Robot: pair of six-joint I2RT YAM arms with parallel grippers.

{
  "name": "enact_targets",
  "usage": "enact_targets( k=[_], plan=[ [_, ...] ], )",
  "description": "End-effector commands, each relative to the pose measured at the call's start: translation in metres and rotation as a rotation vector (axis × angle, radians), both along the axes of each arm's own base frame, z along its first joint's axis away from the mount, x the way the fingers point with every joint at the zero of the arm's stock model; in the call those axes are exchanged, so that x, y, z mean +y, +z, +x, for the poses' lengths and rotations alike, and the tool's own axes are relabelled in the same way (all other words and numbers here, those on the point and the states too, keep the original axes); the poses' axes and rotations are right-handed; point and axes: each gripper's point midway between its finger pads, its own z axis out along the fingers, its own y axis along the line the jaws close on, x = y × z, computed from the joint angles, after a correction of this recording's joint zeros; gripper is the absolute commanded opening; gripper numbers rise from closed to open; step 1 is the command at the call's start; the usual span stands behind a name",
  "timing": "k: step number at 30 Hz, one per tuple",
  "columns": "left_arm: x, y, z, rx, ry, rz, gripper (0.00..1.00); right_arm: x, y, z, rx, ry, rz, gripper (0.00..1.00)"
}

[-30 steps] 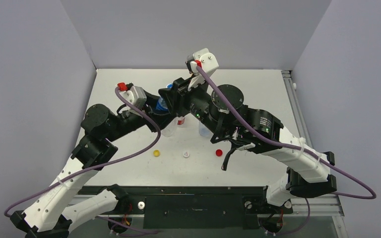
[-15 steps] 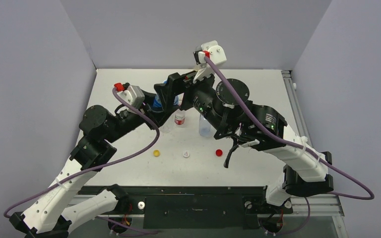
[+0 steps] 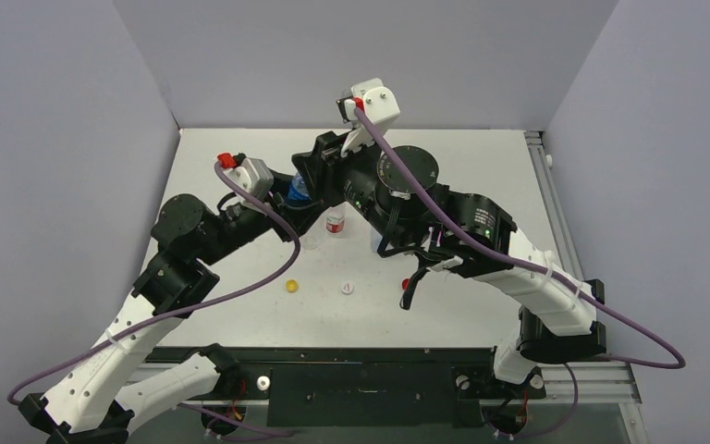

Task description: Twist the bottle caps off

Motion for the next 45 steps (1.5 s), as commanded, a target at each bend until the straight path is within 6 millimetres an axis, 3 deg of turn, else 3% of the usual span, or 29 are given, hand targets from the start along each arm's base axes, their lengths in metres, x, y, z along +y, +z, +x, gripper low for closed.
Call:
enact_targets(
  k=[1,8,11,14,18,22,26,28,29,31,33,37,38,40,41,42,45],
  plan=[
    [-0.001,0.013,-0.006,-0.021,-0.023,-0.023,0.23,-0.007,0.014,-0.002,-0.014,0.008,0.035,0.22],
    [-0.007,0.012,-0.019,-0.002,-0.099,-0.025,0.23,-0.019,0.023,-0.007,-0.061,0.074,0.036,0.0],
    [-0.013,0.014,-0.035,0.028,-0.189,-0.047,0.24,-0.022,0.033,-0.023,-0.106,0.227,0.055,0.0],
    [-0.019,0.016,-0.06,0.053,-0.333,-0.053,0.26,-0.021,0.04,-0.055,-0.184,0.477,0.083,0.0],
    [-0.022,0.026,-0.088,0.099,-0.481,-0.078,0.26,-0.022,0.037,-0.086,-0.246,0.674,0.072,0.0],
    [-0.021,0.034,-0.103,0.134,-0.56,-0.09,0.26,-0.021,0.023,-0.101,-0.254,0.791,0.013,0.0],
    [-0.021,0.035,-0.104,0.134,-0.568,-0.089,0.25,-0.024,0.013,-0.099,-0.241,0.807,-0.024,0.0],
    [-0.022,0.031,-0.1,0.127,-0.548,-0.083,0.25,-0.027,0.011,-0.089,-0.221,0.746,-0.035,0.27],
    [-0.022,0.031,-0.094,0.124,-0.516,-0.087,0.24,-0.03,0.011,-0.076,-0.198,0.667,-0.034,0.63],
    [-0.021,0.029,-0.079,0.101,-0.43,-0.088,0.24,-0.037,0.012,-0.053,-0.163,0.518,-0.028,0.79],
    [-0.019,0.023,-0.06,0.088,-0.328,-0.081,0.23,-0.044,0.012,-0.034,-0.134,0.364,-0.027,0.81],
    [-0.012,0.016,-0.03,0.05,-0.166,-0.059,0.26,-0.048,0.013,-0.023,-0.107,0.194,-0.052,0.82],
    [-0.011,0.014,-0.026,0.049,-0.148,-0.054,0.26,-0.045,0.009,-0.028,-0.1,0.192,-0.07,0.83],
    [-0.009,0.011,-0.02,0.039,-0.11,-0.047,0.26,-0.049,0.017,-0.022,-0.091,0.112,-0.069,0.83],
    [-0.008,0.009,-0.016,0.037,-0.093,-0.041,0.27,-0.042,0.01,-0.019,-0.078,0.097,-0.092,0.83],
    [-0.008,0.007,-0.014,0.037,-0.085,-0.035,0.27,-0.047,0.018,-0.016,-0.075,0.06,-0.071,0.83],
    [-0.006,0.001,-0.007,0.031,-0.05,-0.017,0.28,-0.037,0.016,-0.008,-0.06,0.012,-0.057,0.84]
  ],
)
